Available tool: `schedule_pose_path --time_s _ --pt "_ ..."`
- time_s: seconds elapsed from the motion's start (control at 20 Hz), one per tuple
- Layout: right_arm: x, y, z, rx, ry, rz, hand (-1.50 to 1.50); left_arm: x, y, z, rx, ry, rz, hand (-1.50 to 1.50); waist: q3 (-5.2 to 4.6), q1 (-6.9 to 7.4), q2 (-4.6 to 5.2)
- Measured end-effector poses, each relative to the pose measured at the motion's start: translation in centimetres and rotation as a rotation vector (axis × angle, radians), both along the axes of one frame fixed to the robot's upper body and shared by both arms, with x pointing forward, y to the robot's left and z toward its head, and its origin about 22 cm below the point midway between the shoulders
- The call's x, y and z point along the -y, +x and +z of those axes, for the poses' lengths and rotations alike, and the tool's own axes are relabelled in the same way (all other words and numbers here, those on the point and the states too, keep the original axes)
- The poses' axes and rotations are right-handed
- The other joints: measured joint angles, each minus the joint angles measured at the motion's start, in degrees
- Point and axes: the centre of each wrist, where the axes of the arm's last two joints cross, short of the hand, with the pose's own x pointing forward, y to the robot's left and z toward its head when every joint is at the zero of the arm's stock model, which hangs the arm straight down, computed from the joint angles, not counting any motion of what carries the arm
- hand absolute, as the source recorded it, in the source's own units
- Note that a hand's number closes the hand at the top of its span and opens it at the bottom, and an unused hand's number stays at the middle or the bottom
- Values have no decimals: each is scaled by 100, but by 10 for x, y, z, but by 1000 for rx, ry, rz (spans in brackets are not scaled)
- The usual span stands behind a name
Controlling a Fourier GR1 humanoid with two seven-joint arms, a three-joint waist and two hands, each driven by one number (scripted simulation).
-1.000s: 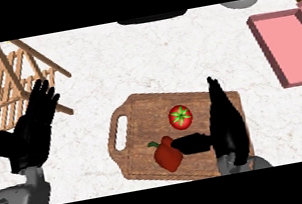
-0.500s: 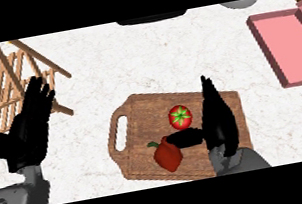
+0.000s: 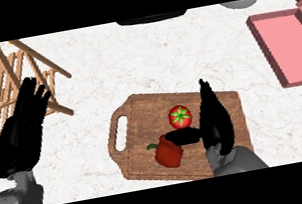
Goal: Pick the tomato from the cutting board and place it in the cardboard box
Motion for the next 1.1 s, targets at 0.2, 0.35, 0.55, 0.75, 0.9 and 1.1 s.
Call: schedule_pose_path --time_s 0.2,0.35,0.55,0.75,0.9,1.1 --pt "-2 0 -6 -7 2 -1 -150 2 3 -3 -2 0 1 0 -1 -7 -2" --pt "-8 4 -11 -8 -6 10 -150 0 3 -5 2 -3 -9 0 3 3 -7" --pt "-13 7 -10 -1 -16 15 -150 2 -1 -11 -11 0 1 0 0 3 -6" --pt "-14 5 -14 6 -25 17 150 4 5 -4 -9 7 2 0 -4 -9 -5" --pt "-17 2 -17 21 -69 38 150 2 3 -7 -8 2 4 0 -4 -10 -11" --pt "-21 4 -18 47 -134 58 150 2 6 -8 -7 1 1 0 -3 -9 -14"
